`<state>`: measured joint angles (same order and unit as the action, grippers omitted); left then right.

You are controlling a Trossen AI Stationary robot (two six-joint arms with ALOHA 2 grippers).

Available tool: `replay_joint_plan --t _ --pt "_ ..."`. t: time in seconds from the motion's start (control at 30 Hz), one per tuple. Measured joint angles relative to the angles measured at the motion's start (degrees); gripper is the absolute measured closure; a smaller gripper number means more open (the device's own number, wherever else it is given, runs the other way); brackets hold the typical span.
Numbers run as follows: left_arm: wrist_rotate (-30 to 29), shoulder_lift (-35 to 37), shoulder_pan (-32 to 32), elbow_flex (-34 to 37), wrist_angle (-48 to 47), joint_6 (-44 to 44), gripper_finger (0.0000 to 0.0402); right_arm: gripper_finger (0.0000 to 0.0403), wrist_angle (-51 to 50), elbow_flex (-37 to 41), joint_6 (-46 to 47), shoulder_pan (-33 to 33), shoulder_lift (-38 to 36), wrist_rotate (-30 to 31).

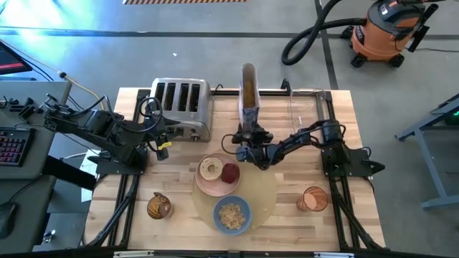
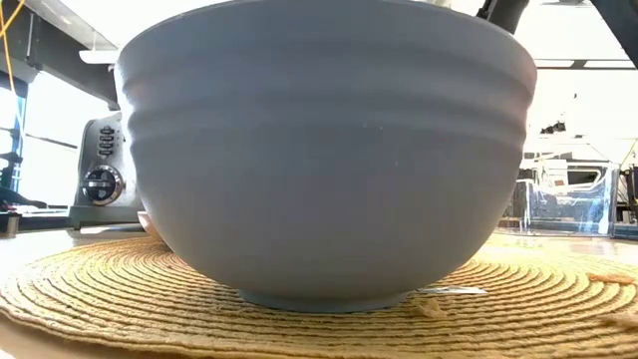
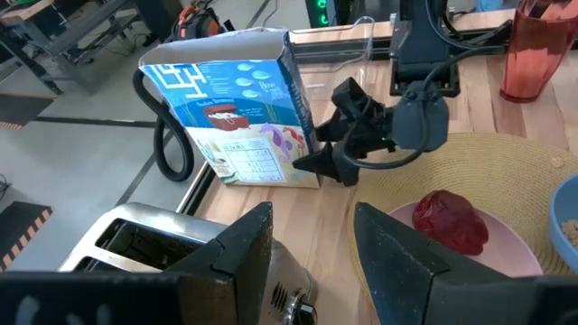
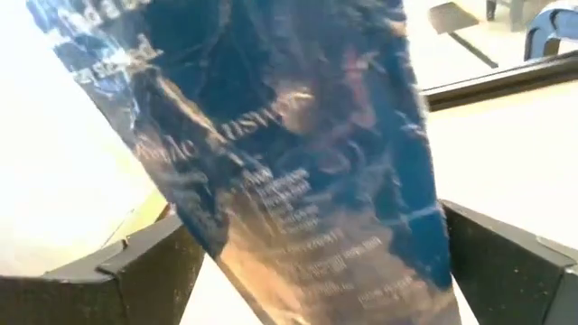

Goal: Arrange a breakfast setting
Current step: Pour the cereal into the blue bowl, then put the spoon on the brown tablemat to the right of the blue bowl

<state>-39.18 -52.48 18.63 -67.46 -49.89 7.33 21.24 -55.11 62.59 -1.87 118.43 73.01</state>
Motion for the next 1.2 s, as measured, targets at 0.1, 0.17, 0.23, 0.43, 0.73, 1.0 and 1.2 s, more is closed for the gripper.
replay_joint_plan --t 0.1,0.17,0.23,0.43,0.73,1.0,1.2 --pt "0.0 0.0 0.0 0.0 0.0 0.0 0.0252 0.0006 0.0 0.0 1.5 -0.6 0.0 -0.3" --pt "0.0 0.0 0.0 0.0 0.0 0.0 0.0252 0.0006 0.0 0.0 1.6 -0.9 0.0 -0.4" --pt "0.0 0.0 0.0 0.0 0.0 0.0 0.0252 0.0006 0.0 0.0 1.4 -1.0 0.0 -0.5" --pt "0.0 0.0 0.0 0.0 0.0 0.0 0.0252 0.0006 -1.5 0.0 -0.1 -2.5 -1.0 -0.4" --pt "0.0 0.0 0.0 0.0 0.0 0.0 0.0252 0.0006 -8.7 0.0 -2.5 -7.1 -6.1 0.9" --pt "0.0 0.0 0.0 0.0 0.0 0.0 0.0252 0.0006 -14.7 0.0 -2.7 -11.9 -11.6 3.6" --pt "0.0 0.0 0.0 0.0 0.0 0.0 0.0252 0.0006 -19.2 0.0 -3.5 -15.2 -15.4 4.0"
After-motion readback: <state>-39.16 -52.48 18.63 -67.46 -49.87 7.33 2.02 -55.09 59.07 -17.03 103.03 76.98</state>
